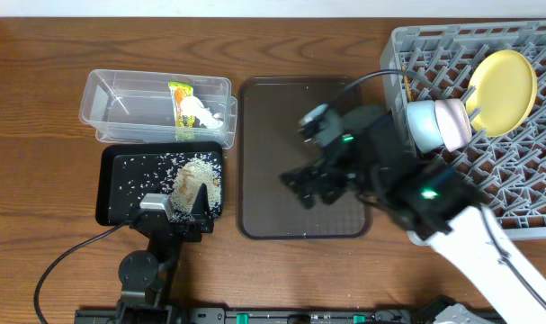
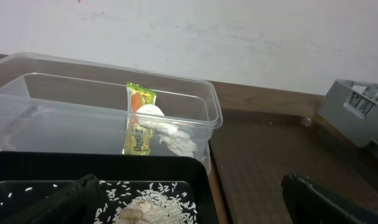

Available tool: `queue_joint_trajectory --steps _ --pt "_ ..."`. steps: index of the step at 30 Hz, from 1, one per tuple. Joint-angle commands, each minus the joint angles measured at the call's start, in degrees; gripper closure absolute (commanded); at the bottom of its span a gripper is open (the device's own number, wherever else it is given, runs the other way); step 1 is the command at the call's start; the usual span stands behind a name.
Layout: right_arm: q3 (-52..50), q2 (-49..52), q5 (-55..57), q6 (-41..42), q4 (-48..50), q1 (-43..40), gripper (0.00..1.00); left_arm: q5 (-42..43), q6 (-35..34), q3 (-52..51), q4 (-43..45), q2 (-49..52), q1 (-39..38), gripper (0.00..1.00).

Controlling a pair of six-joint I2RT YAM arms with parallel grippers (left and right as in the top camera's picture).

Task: Sort waste into correct bins and load items into the dishwasher rack

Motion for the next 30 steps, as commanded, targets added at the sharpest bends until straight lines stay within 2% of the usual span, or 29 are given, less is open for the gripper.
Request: queue_joint_trajectory --steps 1,9,18,27,30 --pt "0.3 -7.5 -0.3 -3.6 -1.2 -5.7 0.01 1.0 -0.3 -1.5 -0.8 -0.4 0.3 0.05" --pt "-5.7 -22.6 2.8 -19.2 0.7 -14.3 0.02 1.0 -0.3 -1.5 -0.7 -0.4 0.3 0.05" --pt "-30.3 -44.2 -1.8 -19.1 12.5 -24.5 0.01 1.0 -0.3 -1.5 -0.7 -0.4 0.3 0.05" --pt "-55.8 -63.6 -2.2 -16.5 29.2 -24.9 0.01 1.0 -0.3 -1.5 -0.7 -0.5 0.3 0.05" --pt "-60.7 -69.0 -2.2 -16.6 31.0 -24.9 0.01 1.0 -0.3 -1.5 -0.7 -0.5 0.3 0.05"
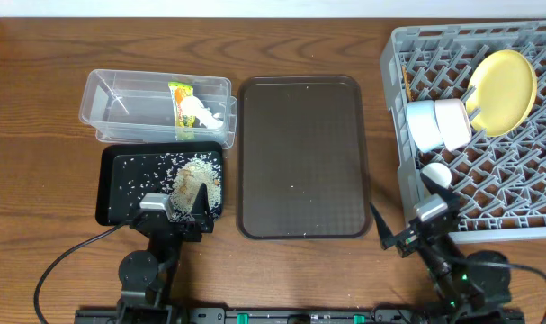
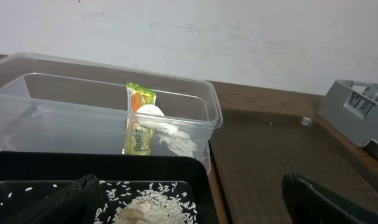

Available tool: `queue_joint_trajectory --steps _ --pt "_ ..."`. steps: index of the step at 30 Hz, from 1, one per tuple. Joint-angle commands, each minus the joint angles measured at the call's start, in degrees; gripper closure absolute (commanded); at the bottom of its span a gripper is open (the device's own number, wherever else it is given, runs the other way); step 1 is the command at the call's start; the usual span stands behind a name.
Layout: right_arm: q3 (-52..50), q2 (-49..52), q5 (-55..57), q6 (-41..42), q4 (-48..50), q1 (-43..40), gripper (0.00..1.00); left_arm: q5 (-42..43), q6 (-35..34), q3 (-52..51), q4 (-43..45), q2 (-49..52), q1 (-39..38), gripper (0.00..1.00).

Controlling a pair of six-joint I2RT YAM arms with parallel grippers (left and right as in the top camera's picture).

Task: Sort waste into correct bins and load items into the dishwasher rack

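Note:
The clear plastic bin (image 1: 156,106) at the back left holds a green-and-orange wrapper (image 2: 139,121) and a crumpled white scrap (image 2: 170,138). In front of it a black tray (image 1: 129,184) carries scattered rice and a food lump (image 1: 193,180). My left gripper (image 1: 178,209) is open over that tray's near edge, with nothing between its fingers (image 2: 73,198). The grey dishwasher rack (image 1: 515,193) on the right holds a yellow plate (image 1: 502,79), two cups (image 1: 439,124) and a small white item (image 1: 435,174). My right gripper (image 1: 398,230) is open at the table's front right, holding nothing.
A bare brown serving tray (image 1: 299,157) lies between the black tray and the rack. Cables trail from both arm bases along the front edge of the table.
My right arm was stretched over the brown tray beside the rack; now it is drawn back to the front right edge. The small white item now shows. The left arm has not moved.

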Motion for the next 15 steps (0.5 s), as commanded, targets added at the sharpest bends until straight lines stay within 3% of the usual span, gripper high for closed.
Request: queue_joint_trajectory --steps 1,9,15 --pt "-4.6 -5.6 -0.4 0.9 1.2 -0.5 0.01 1.0 -0.3 -1.5 -0.8 -0.4 0.3 0.05" --pt "-13.1 -6.4 -0.2 0.9 12.0 -0.5 0.01 1.0 -0.3 -1.5 -0.7 -0.4 0.3 0.05" --pt "-12.9 -6.4 -0.2 0.9 11.1 -0.5 0.01 1.0 -0.3 -1.5 -0.7 -0.4 0.3 0.05"
